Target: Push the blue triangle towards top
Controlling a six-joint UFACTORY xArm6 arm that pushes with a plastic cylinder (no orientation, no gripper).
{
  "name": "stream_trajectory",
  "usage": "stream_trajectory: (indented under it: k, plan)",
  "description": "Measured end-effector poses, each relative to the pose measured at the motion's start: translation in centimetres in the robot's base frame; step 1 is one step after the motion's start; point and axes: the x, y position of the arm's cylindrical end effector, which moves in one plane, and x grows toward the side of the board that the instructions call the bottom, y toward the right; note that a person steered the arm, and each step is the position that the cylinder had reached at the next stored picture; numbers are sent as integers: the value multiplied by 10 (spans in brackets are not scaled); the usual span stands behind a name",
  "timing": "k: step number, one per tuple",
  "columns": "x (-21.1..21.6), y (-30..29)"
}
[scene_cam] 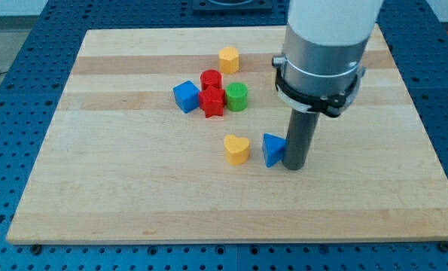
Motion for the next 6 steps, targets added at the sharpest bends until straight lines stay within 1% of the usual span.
stream_trajectory:
  k: [1,2,3,4,6]
  plan:
    - [46,-6]
    - [41,-24]
    - [11,-29]
    - [-10,-28]
    - [-37,-1]
